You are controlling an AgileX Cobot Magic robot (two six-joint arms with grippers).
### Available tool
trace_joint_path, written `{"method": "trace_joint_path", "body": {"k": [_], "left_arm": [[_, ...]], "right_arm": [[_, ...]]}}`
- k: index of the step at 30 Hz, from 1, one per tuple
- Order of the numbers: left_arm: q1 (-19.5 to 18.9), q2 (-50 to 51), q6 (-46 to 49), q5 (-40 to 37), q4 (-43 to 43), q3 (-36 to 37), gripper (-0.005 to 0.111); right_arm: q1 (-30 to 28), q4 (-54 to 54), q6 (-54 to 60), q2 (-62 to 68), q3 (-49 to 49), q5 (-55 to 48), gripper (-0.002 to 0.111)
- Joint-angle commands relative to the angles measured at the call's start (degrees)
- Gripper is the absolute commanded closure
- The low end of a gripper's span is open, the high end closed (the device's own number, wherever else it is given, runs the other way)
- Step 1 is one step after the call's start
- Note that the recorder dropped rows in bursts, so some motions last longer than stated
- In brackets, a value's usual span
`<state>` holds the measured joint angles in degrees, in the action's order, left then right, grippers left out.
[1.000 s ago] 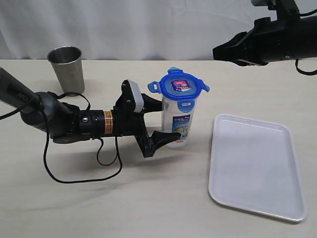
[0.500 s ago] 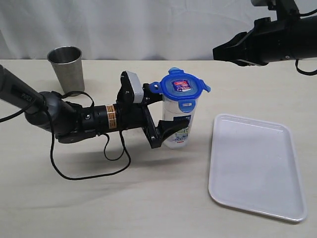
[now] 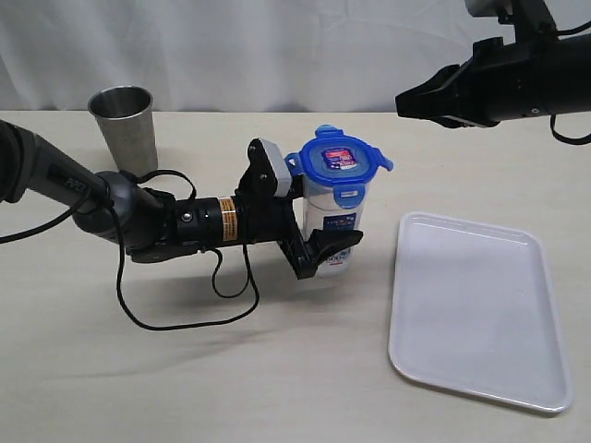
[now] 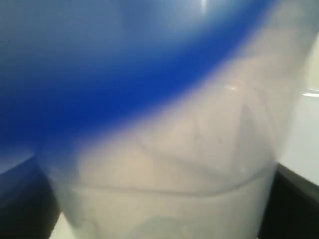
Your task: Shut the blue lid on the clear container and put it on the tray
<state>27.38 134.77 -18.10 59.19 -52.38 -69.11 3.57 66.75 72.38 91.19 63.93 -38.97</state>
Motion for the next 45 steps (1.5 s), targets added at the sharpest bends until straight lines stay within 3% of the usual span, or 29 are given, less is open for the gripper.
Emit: {"method": "trace_joint_path", "body": {"k": [1,15,21,26,31,38,45], "left_arm": [[0.37,-0.02,3.47,0.56,0.56,-0.37,0.018],[0.37,-0.02,5.08,1.59,0.99,-0.37,0.018],[0.92,-0.02,7.40,-4.17,0.77,-0.37,0.018],[1.04,-0.02,7.52,-4.05,0.77,-0.37,0.019],[1.04,-0.02,7.28,-2.72,0.48,-0.37,0.045],[0.27,-0.12,-0.28,-1.32,0.37,-0.37,0.107],[-4.67,-3.39,-9.72,-2.07,-3.18,-0.37,0.107]], "right_arm": [[-0.37,-0.14,0.24,-0.16,-0.25,0.08,0.089],[-0.37,-0.14,0.24,-0.16,-0.25,0.08,0.089],[-0.37,-0.14,0.24,-0.16,-0.25,0.08,0.089],[-0.37,-0.14,0.24,-0.16,-0.25,0.08,0.089],[-0.37,-0.14,0.24,-0.16,-0.25,0.08,0.089],[-0.37,-0.14,0.24,-0.16,-0.25,-0.15,0.089],[-0.37,-0.40,-2.68,-0.16,-0.25,-0.65,0.089]]}}
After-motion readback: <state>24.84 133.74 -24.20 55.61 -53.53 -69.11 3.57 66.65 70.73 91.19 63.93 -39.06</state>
